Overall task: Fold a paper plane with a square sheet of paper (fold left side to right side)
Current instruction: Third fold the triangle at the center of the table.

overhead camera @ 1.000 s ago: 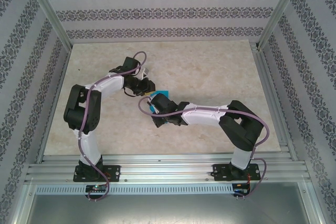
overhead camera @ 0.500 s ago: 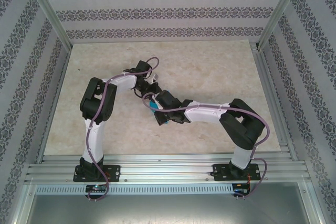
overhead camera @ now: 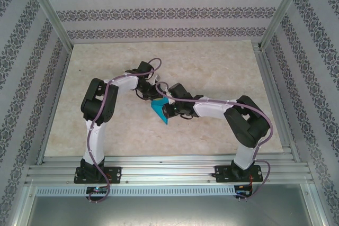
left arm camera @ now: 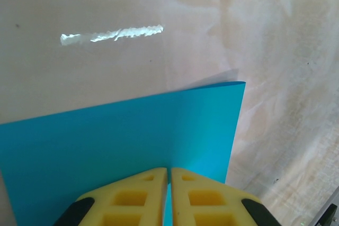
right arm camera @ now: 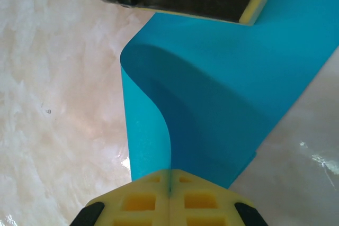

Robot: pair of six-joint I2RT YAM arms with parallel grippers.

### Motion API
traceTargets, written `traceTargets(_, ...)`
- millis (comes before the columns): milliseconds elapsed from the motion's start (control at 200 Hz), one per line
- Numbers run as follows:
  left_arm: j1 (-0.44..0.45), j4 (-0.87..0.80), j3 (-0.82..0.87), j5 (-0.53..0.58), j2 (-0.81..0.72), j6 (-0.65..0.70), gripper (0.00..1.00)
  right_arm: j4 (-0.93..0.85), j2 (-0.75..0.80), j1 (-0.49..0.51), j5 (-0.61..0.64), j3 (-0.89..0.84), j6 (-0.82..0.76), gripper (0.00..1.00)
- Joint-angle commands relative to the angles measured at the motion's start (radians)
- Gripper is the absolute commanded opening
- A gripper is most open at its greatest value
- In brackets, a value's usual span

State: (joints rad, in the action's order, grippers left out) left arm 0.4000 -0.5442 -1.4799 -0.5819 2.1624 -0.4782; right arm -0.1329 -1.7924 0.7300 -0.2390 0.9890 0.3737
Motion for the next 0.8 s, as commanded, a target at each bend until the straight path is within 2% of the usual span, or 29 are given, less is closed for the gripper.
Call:
traceTargets(0, 0.029, -0.052, 0.001, 0.049, 0.056, 0.02, 0.13, 0.037, -0.013, -0.014, -0.033, -0.012, 0.031, 0.0)
traceTargets(794, 0.034, -0.057, -0.001, 0.054, 0.064, 0.016, 0.13, 0.048, -0.071, -0.049, -0.046, -0.004, 0.062, 0.0)
